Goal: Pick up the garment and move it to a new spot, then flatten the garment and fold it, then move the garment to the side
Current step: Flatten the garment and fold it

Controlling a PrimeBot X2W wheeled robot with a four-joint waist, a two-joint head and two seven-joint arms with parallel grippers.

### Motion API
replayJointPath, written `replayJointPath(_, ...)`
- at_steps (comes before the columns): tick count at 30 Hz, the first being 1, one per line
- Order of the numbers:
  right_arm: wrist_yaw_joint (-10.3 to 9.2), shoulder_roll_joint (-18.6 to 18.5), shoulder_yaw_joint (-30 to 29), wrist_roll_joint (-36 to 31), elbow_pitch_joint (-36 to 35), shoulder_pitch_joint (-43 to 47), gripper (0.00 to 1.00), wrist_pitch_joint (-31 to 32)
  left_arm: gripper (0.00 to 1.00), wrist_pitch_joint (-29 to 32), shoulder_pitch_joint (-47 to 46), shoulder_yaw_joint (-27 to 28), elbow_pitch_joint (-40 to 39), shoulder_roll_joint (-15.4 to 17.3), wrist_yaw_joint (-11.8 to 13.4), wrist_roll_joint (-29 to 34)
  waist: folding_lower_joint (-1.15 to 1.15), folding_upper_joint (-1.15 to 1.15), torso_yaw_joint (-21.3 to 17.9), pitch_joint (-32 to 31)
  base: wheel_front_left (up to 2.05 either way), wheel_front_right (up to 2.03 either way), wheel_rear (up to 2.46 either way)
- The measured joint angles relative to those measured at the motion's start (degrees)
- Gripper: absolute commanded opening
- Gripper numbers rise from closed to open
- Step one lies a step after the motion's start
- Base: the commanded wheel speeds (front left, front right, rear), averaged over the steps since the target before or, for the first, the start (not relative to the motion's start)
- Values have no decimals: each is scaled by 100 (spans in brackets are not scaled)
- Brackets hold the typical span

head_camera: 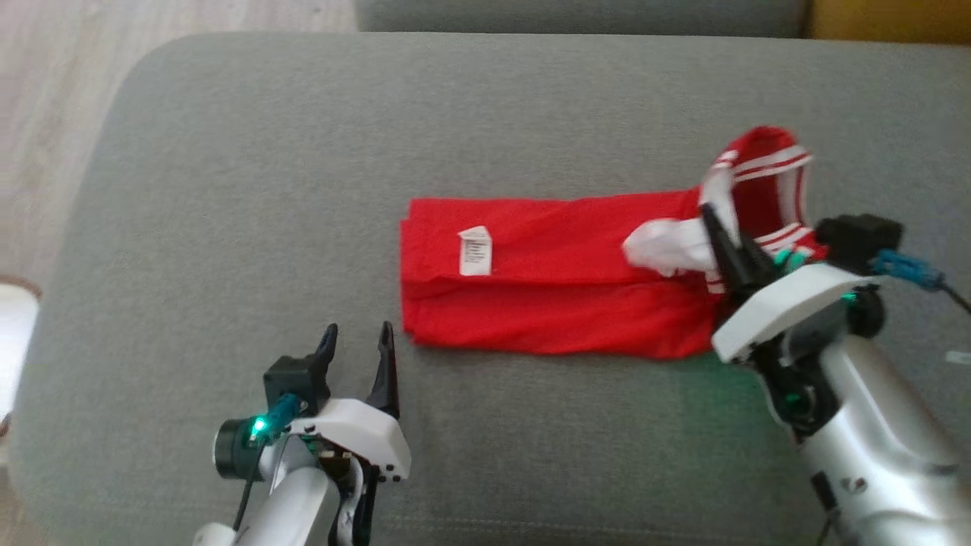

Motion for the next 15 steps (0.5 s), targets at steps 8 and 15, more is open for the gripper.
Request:
replayJointPath(8,-1,358,390,-90,-318,16,0,403,100,0,3,-236,-5,-1,21,-109,0,0,671,30,0,0,0)
replayJointPath(15,-1,645,595,-347,12,-249,0,520,100,0,16,-456,-27,-1,22,-213,0,0,1348,94,0,0,0)
